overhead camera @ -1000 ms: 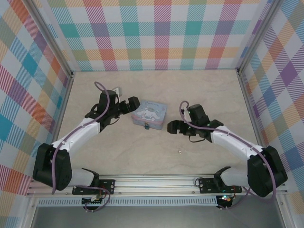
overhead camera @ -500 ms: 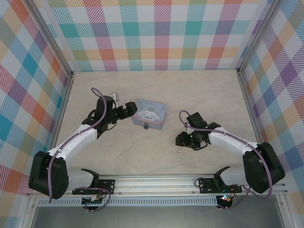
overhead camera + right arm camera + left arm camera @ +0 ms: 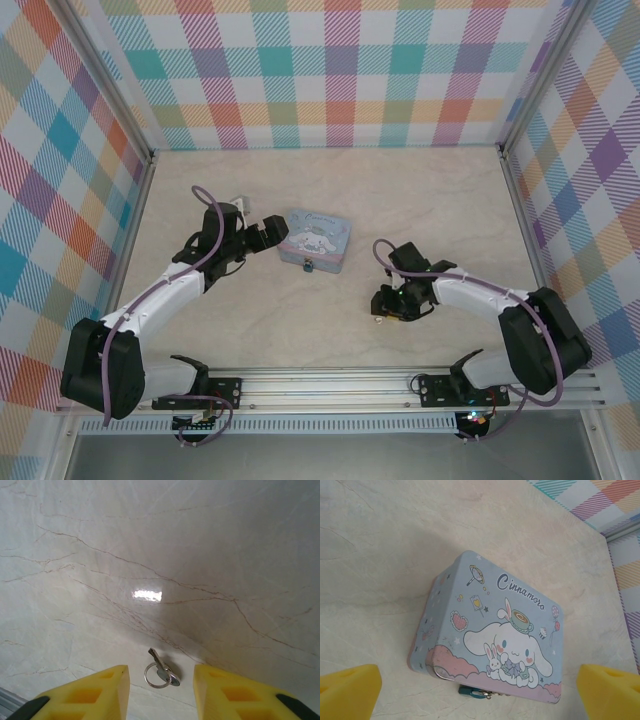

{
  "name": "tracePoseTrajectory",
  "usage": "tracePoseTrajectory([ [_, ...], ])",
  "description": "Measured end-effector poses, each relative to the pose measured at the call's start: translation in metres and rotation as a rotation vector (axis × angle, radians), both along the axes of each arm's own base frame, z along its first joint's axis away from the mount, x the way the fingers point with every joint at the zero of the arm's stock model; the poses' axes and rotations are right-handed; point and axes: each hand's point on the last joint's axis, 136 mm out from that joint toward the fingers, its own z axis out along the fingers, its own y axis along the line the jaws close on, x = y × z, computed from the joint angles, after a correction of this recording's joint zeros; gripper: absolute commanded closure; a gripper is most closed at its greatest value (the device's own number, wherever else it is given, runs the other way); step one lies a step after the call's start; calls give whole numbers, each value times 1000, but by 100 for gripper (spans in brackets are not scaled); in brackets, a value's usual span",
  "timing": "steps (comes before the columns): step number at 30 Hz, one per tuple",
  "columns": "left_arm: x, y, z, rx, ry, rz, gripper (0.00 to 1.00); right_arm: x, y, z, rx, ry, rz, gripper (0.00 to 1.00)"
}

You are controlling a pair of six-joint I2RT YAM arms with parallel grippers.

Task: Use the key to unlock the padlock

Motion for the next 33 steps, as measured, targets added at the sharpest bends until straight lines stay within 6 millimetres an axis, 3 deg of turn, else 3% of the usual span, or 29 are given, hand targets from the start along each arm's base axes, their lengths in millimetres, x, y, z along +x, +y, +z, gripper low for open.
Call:
tracePoseTrajectory([
  [21,1,2,0,0,0,6,0,-8,4,-9,-13,26,-2,81],
  [33,0,3,2,0,-4,6,0,-3,6,-5,-18,-25,11,99],
])
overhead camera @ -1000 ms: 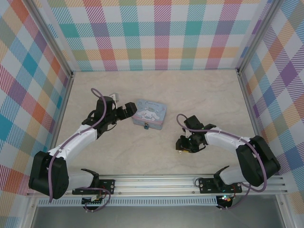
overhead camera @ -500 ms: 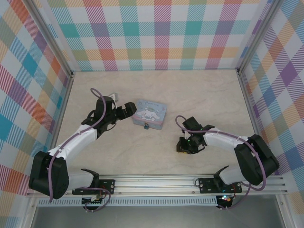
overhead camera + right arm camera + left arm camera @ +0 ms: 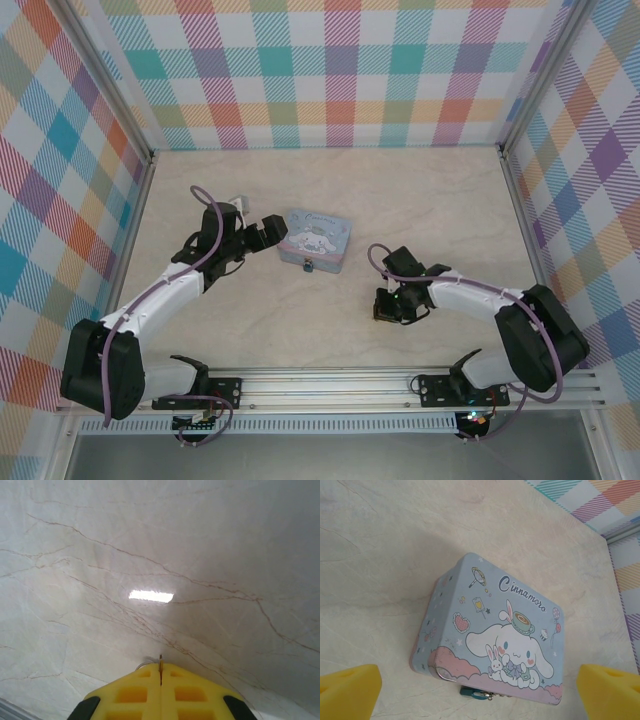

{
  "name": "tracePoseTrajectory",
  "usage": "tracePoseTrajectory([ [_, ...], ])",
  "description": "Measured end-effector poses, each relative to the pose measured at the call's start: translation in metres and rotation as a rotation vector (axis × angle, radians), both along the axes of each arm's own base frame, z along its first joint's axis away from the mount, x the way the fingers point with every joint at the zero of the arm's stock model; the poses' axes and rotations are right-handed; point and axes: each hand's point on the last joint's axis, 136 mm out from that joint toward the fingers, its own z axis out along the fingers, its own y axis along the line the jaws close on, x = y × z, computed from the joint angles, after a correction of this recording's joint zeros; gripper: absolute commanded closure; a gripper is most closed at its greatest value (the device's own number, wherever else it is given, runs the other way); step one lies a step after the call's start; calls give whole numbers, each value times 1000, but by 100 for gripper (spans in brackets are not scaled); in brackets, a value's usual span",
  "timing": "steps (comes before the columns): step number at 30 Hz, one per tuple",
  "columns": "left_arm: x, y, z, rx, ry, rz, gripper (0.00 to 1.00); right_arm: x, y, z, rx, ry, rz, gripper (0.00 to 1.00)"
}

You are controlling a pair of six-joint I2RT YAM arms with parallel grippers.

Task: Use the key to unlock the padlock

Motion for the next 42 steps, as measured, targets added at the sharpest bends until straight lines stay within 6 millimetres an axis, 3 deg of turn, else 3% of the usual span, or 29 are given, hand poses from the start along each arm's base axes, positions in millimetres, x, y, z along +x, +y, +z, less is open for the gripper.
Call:
tracePoseTrajectory([
  [7,-12,-12,27,-41,-85,-106,10,19,10,45,86,-236,108,100],
  [15,-45,-59,83,-145,-293,-421,48,42,45,137,268,-609,362,99],
  [21,-80,-95,101,-194,-376,-658,67,46,69,197,373,-813,555,99],
  [23,-89,-104,104,-202,-397,-718,69,45,76,210,403,-852,604,99],
  [27,-103,-122,108,-215,-420,-812,70,44,88,222,447,-887,686,98],
  [34,-113,-147,107,-229,-420,-912,72,40,101,221,470,-892,774,98],
  [42,-118,-157,104,-232,-424,-958,72,36,105,217,476,-885,801,98],
])
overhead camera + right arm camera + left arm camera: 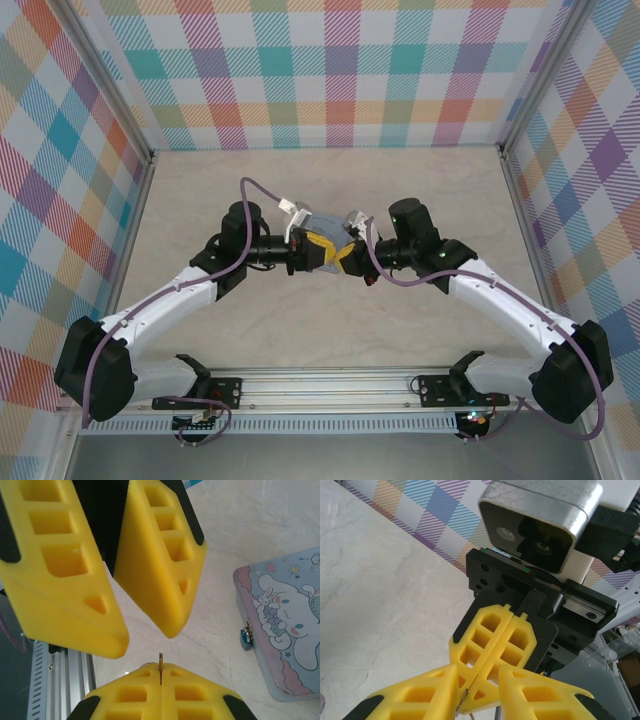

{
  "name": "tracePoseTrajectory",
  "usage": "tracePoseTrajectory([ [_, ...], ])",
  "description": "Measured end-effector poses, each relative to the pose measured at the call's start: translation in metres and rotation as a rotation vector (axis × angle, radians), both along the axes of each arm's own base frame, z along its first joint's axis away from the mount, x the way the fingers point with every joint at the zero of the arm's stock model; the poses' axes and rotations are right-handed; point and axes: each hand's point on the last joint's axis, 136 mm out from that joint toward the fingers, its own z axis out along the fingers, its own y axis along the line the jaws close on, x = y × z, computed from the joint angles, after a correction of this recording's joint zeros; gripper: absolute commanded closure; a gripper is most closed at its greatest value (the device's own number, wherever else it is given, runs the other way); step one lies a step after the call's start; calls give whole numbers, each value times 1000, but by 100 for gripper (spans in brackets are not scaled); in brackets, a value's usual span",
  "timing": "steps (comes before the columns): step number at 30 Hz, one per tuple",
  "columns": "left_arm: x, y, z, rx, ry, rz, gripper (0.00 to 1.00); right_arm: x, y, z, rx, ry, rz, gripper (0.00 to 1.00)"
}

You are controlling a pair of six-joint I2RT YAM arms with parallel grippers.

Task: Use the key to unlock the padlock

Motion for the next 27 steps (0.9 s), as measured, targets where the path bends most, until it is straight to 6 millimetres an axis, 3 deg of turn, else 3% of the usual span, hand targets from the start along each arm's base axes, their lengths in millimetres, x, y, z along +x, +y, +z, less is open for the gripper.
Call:
tracePoseTrajectory([
  [21,-1,-4,-8,19,-11,-15,71,-2,3,5,24,-6,18,98],
  [23,-1,-4,-7,20,-10,-16,76,-2,3,5,24,-7,17,98],
  [27,-1,-5,-5,23,-21,-17,94,-2,4,6,29,-7,20,97],
])
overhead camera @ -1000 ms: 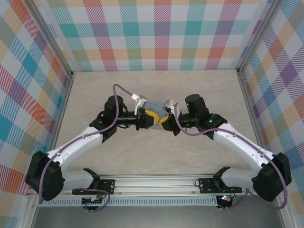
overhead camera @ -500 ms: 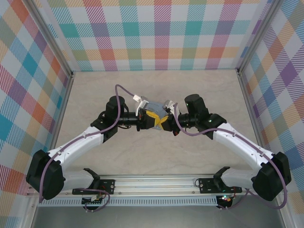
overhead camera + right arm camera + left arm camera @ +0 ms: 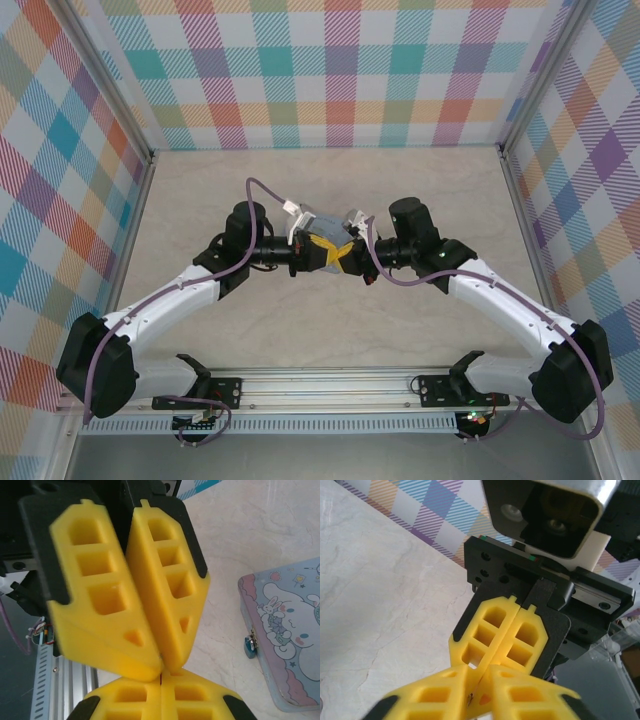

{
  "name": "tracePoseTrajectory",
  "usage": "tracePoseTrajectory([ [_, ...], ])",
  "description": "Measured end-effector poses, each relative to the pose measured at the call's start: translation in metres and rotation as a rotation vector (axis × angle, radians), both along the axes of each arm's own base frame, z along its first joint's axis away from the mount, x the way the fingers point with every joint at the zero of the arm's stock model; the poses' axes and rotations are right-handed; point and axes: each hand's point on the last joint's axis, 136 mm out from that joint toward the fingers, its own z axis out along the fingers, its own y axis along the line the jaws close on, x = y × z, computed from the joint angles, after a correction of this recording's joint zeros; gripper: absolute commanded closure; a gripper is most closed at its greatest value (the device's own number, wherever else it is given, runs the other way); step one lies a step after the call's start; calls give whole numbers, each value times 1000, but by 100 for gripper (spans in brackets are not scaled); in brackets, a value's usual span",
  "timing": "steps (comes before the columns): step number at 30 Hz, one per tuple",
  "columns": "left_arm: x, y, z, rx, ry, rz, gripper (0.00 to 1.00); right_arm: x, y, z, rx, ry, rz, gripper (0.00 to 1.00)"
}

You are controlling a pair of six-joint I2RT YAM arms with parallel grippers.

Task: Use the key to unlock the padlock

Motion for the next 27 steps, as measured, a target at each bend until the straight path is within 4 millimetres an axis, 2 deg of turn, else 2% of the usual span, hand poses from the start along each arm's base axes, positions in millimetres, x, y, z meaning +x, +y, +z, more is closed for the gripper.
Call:
tracePoseTrajectory([
  [2,1,0,-1,6,-3,2,100,-1,0,0,1,2,2,97],
  [7,2,0,-1,9,-9,7,100,0,0,0,2,8,-1,92],
  [14,4,2,6,7,-28,36,100,-3,-4,11,77,47,-2,60],
  [22,6,4,48,-37,-105,55,100,1,-28,26,292,83,-48,43],
  [24,8,3,58,-45,-122,59,100,1,-27,32,343,81,-40,42],
  [27,10,3,72,-58,-146,68,100,2,-24,52,425,49,-22,43],
])
